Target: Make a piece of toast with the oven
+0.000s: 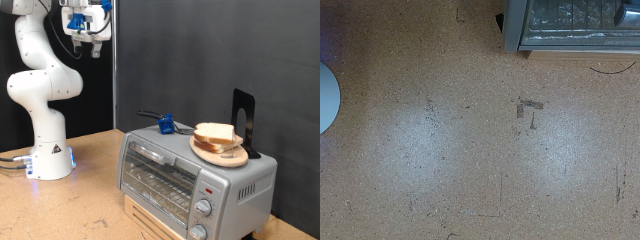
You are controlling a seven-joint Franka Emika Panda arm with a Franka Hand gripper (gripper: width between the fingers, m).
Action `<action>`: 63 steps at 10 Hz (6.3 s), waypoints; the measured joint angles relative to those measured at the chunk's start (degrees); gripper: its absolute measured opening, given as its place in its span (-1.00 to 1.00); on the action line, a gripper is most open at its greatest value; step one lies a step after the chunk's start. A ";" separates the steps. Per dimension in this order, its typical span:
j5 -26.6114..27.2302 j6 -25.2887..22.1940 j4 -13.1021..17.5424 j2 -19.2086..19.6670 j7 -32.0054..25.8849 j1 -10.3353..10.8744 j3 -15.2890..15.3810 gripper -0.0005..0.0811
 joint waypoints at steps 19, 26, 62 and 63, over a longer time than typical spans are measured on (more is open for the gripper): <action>7.50 20.08 0.57 9.67 -57.74 10.54 -2.24 0.99; 10.22 20.07 2.62 13.74 -88.88 14.79 -6.69 0.99; 16.08 54.16 -14.65 30.72 -93.28 7.72 -9.34 0.99; 15.51 54.22 -14.23 31.57 -92.53 7.13 -9.35 0.99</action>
